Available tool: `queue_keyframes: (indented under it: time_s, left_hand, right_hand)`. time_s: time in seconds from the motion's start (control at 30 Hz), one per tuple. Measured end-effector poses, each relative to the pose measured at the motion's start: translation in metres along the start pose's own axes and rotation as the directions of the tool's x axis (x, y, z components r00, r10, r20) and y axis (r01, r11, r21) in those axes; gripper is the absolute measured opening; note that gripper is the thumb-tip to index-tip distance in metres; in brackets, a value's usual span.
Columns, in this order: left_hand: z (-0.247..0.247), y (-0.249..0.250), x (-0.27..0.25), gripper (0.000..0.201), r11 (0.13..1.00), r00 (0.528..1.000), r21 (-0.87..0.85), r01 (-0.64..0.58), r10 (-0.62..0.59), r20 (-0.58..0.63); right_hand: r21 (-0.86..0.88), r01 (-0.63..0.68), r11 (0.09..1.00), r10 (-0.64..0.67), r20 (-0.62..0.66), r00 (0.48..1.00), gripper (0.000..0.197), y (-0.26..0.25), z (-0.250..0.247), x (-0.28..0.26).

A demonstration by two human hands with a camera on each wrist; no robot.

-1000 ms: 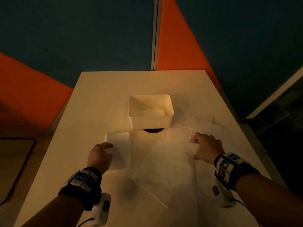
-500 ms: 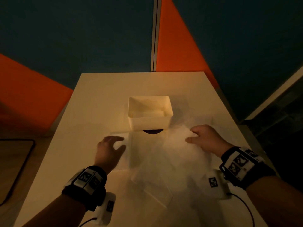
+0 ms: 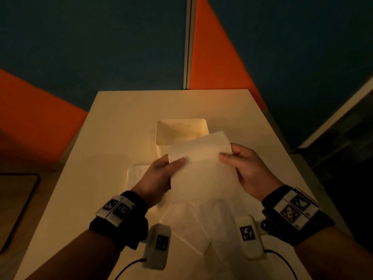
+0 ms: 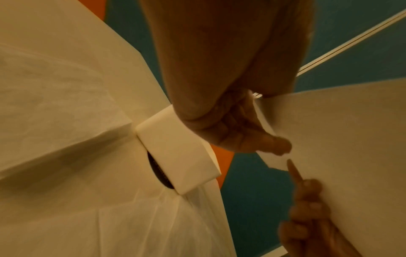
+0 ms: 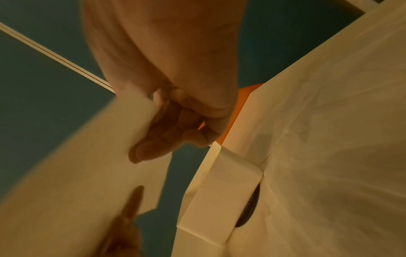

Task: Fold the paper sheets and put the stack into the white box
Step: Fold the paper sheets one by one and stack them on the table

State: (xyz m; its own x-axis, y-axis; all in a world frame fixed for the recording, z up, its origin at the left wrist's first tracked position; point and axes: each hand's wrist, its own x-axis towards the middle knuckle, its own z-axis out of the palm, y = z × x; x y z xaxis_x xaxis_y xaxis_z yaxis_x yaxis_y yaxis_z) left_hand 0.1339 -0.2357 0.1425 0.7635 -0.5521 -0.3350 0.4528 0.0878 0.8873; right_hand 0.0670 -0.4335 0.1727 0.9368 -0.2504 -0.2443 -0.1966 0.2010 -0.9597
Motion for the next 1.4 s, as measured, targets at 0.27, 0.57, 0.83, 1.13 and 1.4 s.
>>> queue_keyframes:
  time_s: [0.27,0.57,0.83,1.13,1.4]
  left_hand:
    - [-0.007,0.011,-0.003,0.027,0.990,0.994,0.090,-0.107,0.110,-0.026]
    - [-0.028,0.024,-0.009,0.041,0.985,0.942,0.174,0.017,-0.074,0.327]
    - [-0.005,0.016,-0.010,0.029,0.953,0.910,0.304,0.021,-0.144,0.388]
    - [-0.042,-0.002,0.001,0.026,0.977,0.983,0.213,-0.008,0.046,-0.176]
    - [-0.102,-0.034,0.007,0.033,0.852,0.871,0.509,0.127,0.150,-0.468]
  right_hand:
    - [0.034,-0.066,0.997,0.065,0.032,0.997,0.028,0.011,-0.006,-0.001]
    - [-0.251,-0.005,0.968,0.029,0.092,0.995,0.023,-0.010,-0.012,0.006]
    - [-0.594,0.157,0.789,0.085,0.358,0.930,0.038,-0.020,0.010,0.015]
    - [-0.638,-0.041,0.769,0.001,-0.063,0.998,0.021,0.013,-0.026,0.038]
    - [-0.954,-0.208,0.214,0.122,-0.185,0.975,0.051,0.063,-0.066,0.037]
